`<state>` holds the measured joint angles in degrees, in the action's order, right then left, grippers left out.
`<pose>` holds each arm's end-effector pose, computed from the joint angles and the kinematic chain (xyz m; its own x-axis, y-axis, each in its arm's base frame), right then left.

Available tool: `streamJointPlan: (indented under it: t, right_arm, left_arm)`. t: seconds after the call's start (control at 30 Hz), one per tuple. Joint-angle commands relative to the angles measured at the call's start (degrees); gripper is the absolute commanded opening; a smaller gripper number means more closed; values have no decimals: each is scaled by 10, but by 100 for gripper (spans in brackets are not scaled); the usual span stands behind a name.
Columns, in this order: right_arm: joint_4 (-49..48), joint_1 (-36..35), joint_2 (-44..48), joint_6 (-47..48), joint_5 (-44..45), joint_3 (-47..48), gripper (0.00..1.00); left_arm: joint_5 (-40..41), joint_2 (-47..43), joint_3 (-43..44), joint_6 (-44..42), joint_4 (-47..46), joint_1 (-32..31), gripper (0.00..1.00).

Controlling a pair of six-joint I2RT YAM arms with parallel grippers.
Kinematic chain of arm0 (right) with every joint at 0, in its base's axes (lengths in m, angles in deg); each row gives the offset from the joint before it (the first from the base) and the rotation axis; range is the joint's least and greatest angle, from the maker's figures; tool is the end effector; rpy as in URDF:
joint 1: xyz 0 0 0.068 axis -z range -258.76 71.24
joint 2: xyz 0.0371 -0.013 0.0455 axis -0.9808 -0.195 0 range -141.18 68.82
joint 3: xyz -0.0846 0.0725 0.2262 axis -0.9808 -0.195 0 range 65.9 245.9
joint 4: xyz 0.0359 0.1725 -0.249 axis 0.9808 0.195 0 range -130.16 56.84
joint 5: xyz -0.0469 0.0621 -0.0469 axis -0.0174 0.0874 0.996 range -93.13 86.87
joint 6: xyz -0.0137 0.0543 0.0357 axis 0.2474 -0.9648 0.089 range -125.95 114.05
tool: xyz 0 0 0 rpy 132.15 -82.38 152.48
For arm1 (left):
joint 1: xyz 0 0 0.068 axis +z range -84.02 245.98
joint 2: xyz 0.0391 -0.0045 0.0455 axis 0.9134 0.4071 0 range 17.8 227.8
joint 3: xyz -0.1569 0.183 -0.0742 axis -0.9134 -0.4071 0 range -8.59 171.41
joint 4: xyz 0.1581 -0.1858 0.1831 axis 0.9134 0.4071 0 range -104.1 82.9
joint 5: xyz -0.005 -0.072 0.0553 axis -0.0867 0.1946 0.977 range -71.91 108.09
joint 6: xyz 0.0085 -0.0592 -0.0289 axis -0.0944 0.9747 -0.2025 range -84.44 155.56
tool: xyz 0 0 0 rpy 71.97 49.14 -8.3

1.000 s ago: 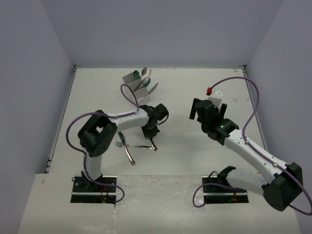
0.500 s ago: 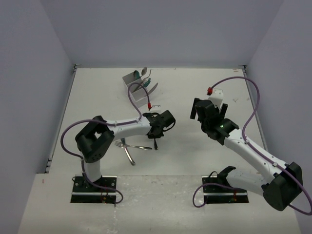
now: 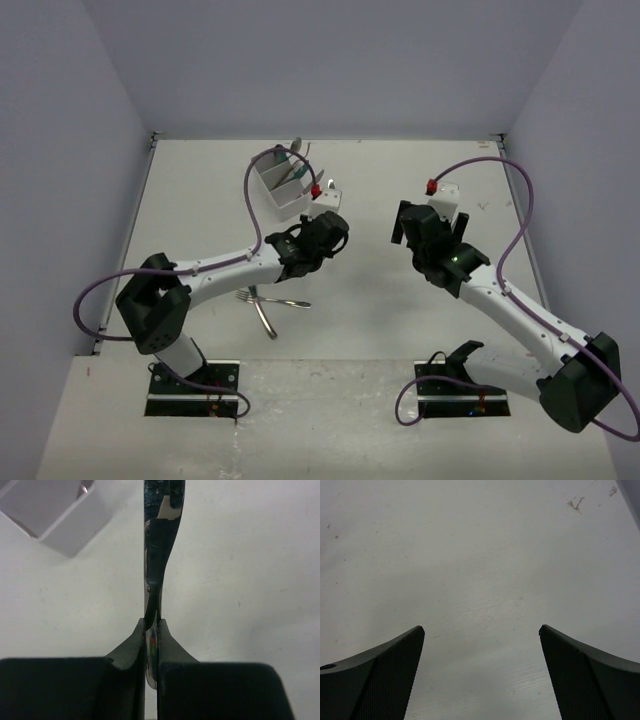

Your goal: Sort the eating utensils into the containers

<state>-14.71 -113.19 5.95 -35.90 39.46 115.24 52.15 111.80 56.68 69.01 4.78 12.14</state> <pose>0.2626 0.1369 0.2486 -0.4408 0.1435 -0.8860 0.2742 0.9615 0.0193 0.2600 -0.3058 0.1813 -0.6094 0.0600 -0.7906 0.1320 0.9909 -0.0266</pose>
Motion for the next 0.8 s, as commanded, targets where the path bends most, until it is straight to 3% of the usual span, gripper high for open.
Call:
streamJointPlan:
  t: [0.0,0.1,0.2,0.37,0.6,0.77]
  right_arm:
    - [-15,2,16,-4,22,-5,99]
    - [-22,2,20,2,20,-7,99]
    - [-25,3,24,4,23,-12,99]
    - [-30,7,21,9,21,-11,99]
    - [-31,17,5,16,30,-6,99]
    - [-31,26,-8,19,30,-3,99]
  left_arm:
    - [68,-45,-23,-205,-206,20,0]
    - [-2,-58,-45,-309,-311,67,0]
    - [-139,-56,-52,-407,-406,137,0]
    - [-253,-9,-30,-521,-453,182,0]
    - [-354,60,37,-564,-424,239,0]
    - [-356,73,-9,-573,-525,258,0]
